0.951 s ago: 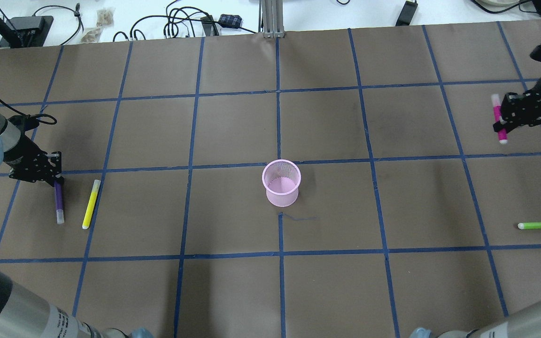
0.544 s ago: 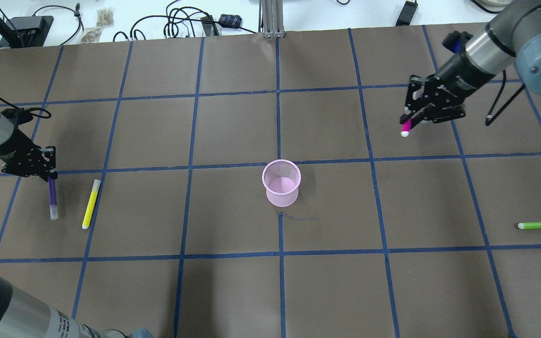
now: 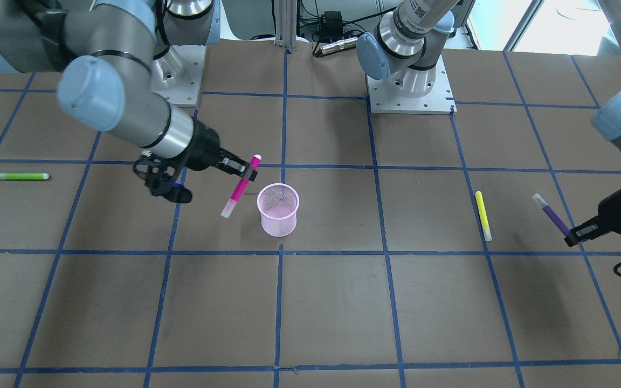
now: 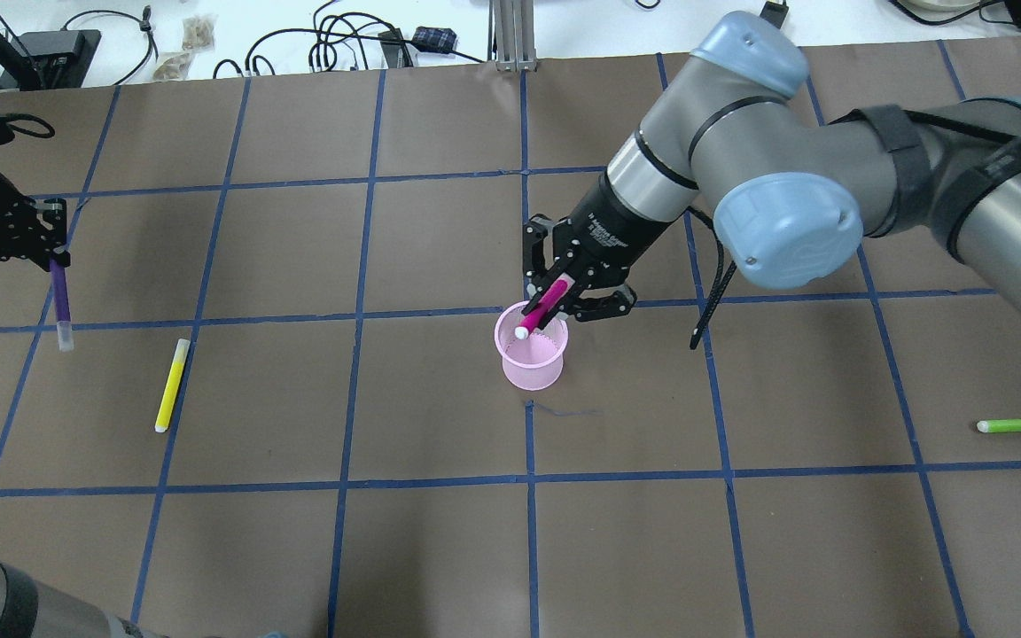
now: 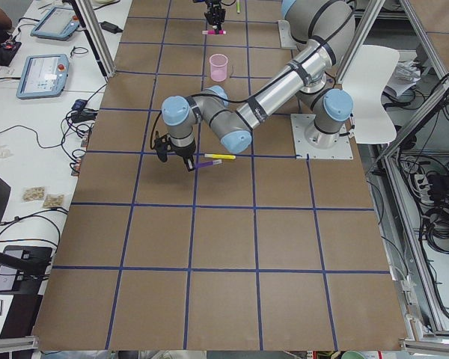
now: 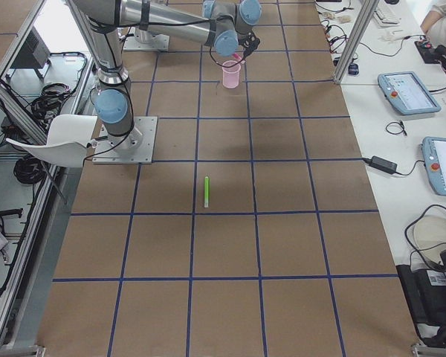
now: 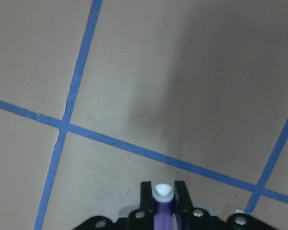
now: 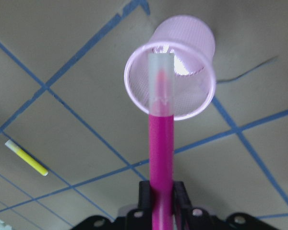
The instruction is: Insert purple and pink pens into pink cup
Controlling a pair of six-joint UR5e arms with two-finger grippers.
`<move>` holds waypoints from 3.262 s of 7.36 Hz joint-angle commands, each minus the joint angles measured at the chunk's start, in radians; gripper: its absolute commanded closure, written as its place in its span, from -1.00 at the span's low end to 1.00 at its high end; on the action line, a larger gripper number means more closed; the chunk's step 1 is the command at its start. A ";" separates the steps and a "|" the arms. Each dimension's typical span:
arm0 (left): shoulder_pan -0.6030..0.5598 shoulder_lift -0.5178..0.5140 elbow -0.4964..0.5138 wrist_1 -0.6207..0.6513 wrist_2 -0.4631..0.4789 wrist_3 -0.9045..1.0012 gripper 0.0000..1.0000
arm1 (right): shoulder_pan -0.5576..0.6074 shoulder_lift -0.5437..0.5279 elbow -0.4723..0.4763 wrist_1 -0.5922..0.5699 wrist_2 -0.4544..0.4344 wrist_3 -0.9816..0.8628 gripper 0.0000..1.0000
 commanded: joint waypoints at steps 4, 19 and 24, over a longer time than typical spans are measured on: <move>-0.246 0.081 0.024 -0.001 0.057 -0.251 1.00 | 0.028 0.031 0.078 -0.048 0.114 0.058 1.00; -0.487 0.097 0.001 0.112 0.077 -0.554 1.00 | -0.130 0.102 0.019 -0.231 -0.004 0.030 -0.90; -0.828 0.075 -0.002 0.287 0.171 -0.865 1.00 | -0.320 0.099 -0.341 0.262 -0.494 -0.529 -1.00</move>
